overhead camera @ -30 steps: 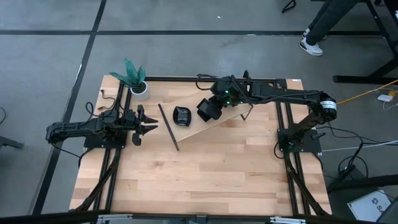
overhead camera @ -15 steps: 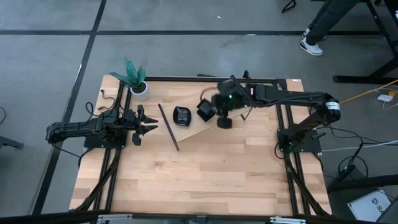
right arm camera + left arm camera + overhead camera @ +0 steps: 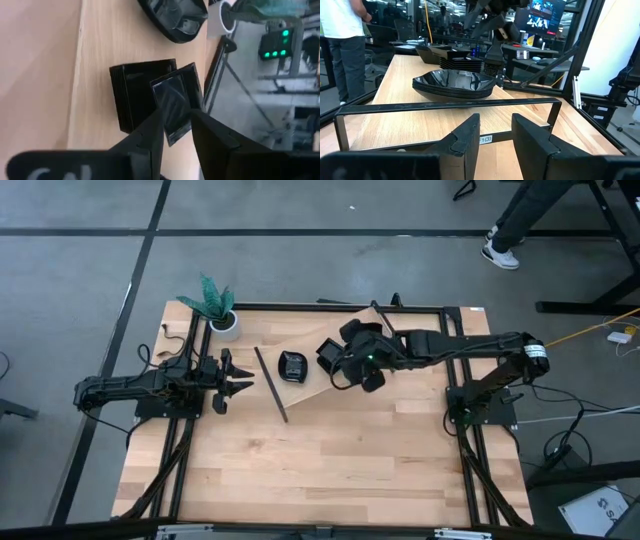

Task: Pick & Place Mini shaped plates
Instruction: Stack the black square plate on top of the black square plate on the shelf

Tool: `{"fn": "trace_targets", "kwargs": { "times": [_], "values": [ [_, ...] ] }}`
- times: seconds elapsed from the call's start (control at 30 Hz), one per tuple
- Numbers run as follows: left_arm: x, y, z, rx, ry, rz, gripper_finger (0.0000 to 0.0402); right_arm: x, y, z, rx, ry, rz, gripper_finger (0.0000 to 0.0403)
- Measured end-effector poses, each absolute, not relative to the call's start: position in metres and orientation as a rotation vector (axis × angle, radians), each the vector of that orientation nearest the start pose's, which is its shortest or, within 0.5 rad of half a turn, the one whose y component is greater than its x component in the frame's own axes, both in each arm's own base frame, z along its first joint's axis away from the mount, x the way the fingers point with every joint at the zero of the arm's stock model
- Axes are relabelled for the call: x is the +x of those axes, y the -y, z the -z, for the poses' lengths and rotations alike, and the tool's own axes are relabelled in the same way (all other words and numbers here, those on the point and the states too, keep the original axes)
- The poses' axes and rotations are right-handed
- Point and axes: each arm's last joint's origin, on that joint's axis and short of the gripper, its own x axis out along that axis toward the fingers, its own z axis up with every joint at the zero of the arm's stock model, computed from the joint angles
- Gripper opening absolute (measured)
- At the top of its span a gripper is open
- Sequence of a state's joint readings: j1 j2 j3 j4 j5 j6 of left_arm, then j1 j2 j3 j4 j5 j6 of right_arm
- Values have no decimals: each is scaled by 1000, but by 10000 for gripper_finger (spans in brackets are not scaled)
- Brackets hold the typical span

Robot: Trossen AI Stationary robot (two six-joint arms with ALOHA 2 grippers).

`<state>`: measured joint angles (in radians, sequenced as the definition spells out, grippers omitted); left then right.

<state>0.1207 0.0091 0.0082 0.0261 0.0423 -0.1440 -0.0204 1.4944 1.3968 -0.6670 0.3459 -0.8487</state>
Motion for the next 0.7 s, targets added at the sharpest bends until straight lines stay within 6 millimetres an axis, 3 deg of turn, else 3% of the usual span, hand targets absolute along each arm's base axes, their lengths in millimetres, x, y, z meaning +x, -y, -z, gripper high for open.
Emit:
{"fn": "trace_targets", "kwargs": {
  "times": [0.23, 0.7],
  "values": [
    [97, -11, -168, -142, 31, -76, 111, 318, 18, -337, -1059, -884, -33, 99],
    [97, -11, -168, -142, 31, -76, 111, 323, 25, -324, -1035, -924, -29, 99]
  ]
}}
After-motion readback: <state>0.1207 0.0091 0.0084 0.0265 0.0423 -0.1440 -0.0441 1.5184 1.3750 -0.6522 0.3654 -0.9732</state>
